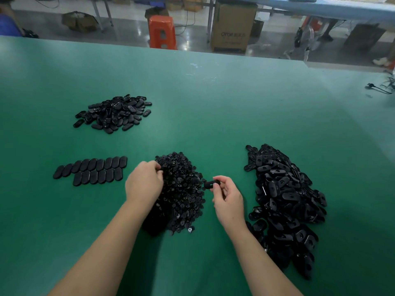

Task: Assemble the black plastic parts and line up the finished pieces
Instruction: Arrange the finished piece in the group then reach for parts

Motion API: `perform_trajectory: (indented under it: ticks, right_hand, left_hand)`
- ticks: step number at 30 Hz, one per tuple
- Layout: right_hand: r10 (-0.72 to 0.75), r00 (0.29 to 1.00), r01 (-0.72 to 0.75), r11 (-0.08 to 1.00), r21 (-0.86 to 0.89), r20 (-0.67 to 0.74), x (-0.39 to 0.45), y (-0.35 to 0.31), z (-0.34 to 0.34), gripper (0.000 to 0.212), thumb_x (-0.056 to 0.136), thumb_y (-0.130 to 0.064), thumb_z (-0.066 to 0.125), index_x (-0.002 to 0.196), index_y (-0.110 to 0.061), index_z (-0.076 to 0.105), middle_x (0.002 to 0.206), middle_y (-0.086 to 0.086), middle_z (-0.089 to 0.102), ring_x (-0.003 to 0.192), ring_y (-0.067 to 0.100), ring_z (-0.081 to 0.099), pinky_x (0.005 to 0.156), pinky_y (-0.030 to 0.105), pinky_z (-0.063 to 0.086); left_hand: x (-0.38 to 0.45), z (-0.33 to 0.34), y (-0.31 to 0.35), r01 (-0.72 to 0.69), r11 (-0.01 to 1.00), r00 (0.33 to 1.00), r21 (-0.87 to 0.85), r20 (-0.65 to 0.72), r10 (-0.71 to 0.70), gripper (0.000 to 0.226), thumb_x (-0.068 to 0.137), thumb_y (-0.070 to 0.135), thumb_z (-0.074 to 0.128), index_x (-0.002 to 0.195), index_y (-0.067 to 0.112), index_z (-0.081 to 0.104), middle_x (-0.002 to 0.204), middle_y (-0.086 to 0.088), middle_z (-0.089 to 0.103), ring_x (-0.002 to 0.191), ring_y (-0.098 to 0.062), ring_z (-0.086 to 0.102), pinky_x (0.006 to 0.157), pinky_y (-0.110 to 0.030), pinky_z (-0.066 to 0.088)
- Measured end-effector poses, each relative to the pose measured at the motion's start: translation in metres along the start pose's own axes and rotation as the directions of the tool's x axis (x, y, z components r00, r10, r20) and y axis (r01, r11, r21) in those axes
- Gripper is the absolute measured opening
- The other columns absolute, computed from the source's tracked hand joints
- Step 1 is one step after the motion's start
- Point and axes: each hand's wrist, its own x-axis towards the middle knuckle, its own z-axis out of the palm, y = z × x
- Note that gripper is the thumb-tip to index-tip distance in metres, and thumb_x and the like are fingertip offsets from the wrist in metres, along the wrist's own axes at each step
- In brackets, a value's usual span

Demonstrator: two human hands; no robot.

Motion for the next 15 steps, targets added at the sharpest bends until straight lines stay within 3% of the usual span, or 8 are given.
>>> perform_trajectory:
  ticks: [6,15]
  right_hand:
    - [-0.004,1.0,0.004,1.0,-0.023,-0.01,0.001,0.002,0.002,0.022,0.102,-0.02,0.057,0.1,-0.042,0.061,0.091,-0.007,0.072,0.083,0.016,0.07,0.071,0.047,0.059]
    - [-0.003,1.0,0.003,1.0,-0.019,-0.013,0.001,0.003,0.004,0.023,0.101,-0.02,0.057,0.099,-0.043,0.061,0.088,-0.007,0.071,0.081,0.021,0.069,0.069,0.05,0.059]
  left_hand:
    - [0.007,0.003,-0.026,0.027,1.0,0.997,-0.013,0.079,-0.026,0.019,0.098,0.027,0.061,0.113,0.023,0.072,0.111,-0.004,0.068,0.098,-0.026,0.065,0.078,-0.039,0.054]
    - [0.008,0.006,-0.025,0.006,1.0,0.998,0.009,0.058,-0.007,0.01,0.096,0.034,0.065,0.097,0.028,0.073,0.1,0.001,0.06,0.085,-0.022,0.06,0.067,-0.032,0.046]
